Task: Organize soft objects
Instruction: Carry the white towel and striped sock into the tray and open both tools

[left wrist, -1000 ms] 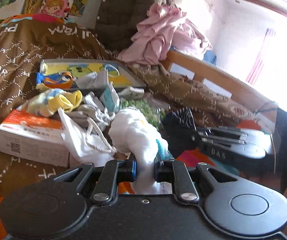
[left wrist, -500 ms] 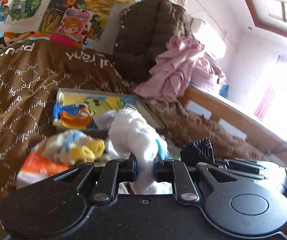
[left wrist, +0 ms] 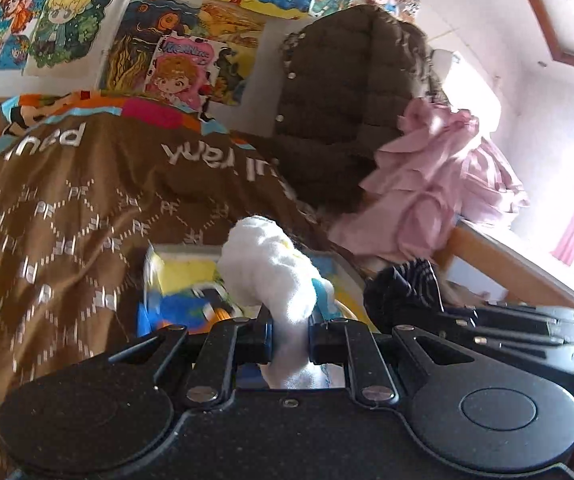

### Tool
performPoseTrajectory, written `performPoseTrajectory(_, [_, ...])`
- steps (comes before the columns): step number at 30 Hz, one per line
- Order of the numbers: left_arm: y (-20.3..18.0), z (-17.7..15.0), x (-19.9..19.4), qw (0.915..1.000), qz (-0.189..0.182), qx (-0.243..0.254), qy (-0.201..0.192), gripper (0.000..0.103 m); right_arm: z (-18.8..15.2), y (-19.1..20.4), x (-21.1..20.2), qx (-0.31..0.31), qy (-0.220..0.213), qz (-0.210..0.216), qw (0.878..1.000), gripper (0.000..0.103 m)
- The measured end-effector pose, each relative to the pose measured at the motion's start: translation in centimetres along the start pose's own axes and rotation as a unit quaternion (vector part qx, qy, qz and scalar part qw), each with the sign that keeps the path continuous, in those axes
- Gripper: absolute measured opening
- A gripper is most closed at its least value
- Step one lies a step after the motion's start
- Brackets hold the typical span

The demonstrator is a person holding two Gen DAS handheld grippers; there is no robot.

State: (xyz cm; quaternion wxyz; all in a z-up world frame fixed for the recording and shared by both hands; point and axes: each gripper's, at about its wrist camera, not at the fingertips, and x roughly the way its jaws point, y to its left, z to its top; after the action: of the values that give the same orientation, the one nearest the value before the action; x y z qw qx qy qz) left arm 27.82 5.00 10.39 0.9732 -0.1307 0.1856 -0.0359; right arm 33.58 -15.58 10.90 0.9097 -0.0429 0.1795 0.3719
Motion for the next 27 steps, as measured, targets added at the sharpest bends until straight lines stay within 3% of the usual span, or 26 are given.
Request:
performPoseTrajectory(7, [3.1,3.3,9.1,0.9994,0.026,-0.014,0.015,0.016,2.8,-4.9,8.7,0.013,0.011,0.006,1.000,0.011])
performPoseTrajectory(15, [5.4,3.3,17.5,0.9981,0.011,-0.051,0.035,0.017,2.6,-9.0,14.9,0.025,0.066,-0.052,0.996,0.011])
performPoseTrajectory(27, [6.8,-0.3,22.5,0.9877,-0.014,-0.116,0.104,0.018,0.8,-9.6,18.5,-0.003,0.142,-0.104,0.984,0.013])
